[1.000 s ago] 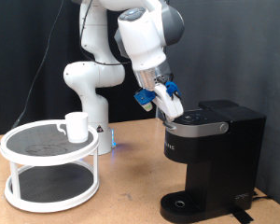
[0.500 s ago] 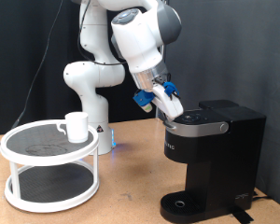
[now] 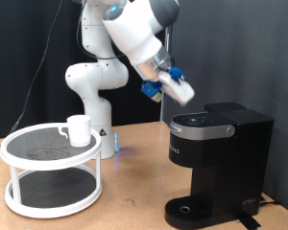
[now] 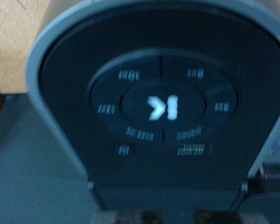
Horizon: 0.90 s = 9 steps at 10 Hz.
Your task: Make a cup of coffee with the keurig machine
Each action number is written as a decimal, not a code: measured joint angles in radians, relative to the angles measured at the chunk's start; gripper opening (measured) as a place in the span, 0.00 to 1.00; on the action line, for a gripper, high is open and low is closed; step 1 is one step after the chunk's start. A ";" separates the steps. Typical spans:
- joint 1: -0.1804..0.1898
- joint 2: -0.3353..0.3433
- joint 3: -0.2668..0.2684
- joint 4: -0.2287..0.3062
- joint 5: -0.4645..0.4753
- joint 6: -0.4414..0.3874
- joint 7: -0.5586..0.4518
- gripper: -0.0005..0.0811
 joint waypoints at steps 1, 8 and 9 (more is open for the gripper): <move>0.000 -0.015 0.000 0.010 0.002 -0.015 0.000 0.01; 0.000 -0.152 0.008 -0.189 0.124 0.137 -0.003 0.01; 0.000 -0.191 0.008 -0.230 0.138 0.156 0.025 0.01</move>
